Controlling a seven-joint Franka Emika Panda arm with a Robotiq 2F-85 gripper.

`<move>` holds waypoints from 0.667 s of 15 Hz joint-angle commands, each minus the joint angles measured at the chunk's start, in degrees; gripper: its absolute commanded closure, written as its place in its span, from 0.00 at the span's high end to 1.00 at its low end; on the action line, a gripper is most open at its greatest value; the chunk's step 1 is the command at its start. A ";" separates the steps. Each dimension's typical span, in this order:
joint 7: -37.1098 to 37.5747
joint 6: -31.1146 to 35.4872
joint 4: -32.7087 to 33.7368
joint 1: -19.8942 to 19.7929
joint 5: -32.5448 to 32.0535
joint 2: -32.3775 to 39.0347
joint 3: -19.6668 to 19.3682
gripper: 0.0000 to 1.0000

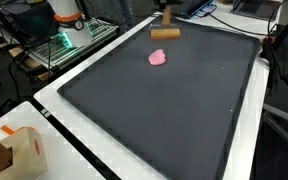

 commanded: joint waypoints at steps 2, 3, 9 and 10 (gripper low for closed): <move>-4.64 -4.26 1.81 0.04 3.90 -3.13 -1.03 0.23; -5.12 -4.92 2.15 0.06 4.24 -3.47 -1.14 0.23; -3.69 -3.88 2.55 0.02 2.28 -2.73 -0.77 0.48; -3.70 -3.89 2.55 0.02 2.28 -2.72 -0.77 0.48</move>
